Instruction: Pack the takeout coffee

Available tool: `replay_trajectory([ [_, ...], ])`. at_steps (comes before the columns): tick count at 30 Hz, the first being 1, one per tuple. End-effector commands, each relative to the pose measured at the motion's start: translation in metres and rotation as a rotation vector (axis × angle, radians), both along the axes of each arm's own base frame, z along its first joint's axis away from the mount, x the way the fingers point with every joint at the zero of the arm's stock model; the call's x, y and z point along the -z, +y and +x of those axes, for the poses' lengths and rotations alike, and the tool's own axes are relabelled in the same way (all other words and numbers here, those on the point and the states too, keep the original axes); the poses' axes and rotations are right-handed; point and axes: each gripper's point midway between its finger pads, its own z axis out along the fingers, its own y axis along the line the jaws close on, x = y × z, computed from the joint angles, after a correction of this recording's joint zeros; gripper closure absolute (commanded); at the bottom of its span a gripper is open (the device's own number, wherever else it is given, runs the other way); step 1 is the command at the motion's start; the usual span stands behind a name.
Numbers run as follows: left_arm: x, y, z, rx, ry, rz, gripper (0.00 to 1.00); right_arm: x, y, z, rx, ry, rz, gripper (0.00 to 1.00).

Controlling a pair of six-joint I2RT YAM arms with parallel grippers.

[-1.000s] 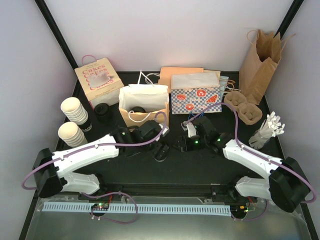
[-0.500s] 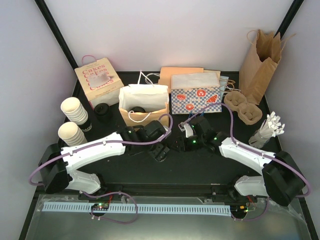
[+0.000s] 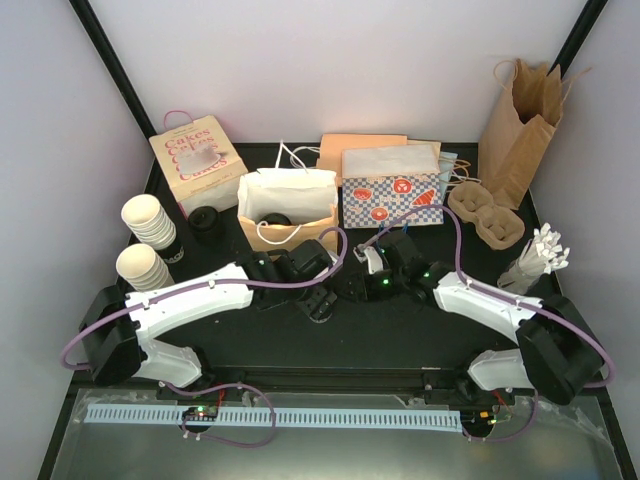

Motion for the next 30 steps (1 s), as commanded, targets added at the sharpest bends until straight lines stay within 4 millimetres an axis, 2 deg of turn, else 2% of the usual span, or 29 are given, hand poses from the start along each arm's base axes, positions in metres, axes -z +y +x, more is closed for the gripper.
replay_trajectory([
  [1, -0.002, -0.006, 0.001, 0.023, 0.007, -0.005, 0.14, -0.003, 0.006, 0.005, -0.005, 0.003, 0.021, 0.52],
  [5, 0.005, -0.005, -0.002, 0.03, 0.028, 0.0, 0.16, 0.015, 0.0, -0.001, -0.01, 0.038, -0.024, 0.52],
  [11, 0.013, -0.004, -0.006, 0.029, 0.047, 0.001, 0.16, 0.056, -0.014, -0.015, 0.0, 0.109, -0.099, 0.53],
  [13, 0.014, -0.004, -0.007, 0.028, 0.05, 0.001, 0.16, 0.06, -0.017, -0.016, 0.009, 0.109, -0.106, 0.54],
  [15, 0.014, -0.003, -0.007, 0.029, 0.052, 0.001, 0.16, 0.056, -0.016, -0.014, 0.015, 0.096, -0.096, 0.54],
  [24, 0.017, -0.001, -0.008, 0.024, 0.056, 0.006, 0.17, 0.012, -0.002, 0.016, 0.036, -0.009, -0.059, 0.55],
  [30, 0.017, 0.0, -0.009, 0.015, 0.058, 0.004, 0.17, -0.015, -0.006, 0.028, 0.056, -0.076, -0.043, 0.55],
])
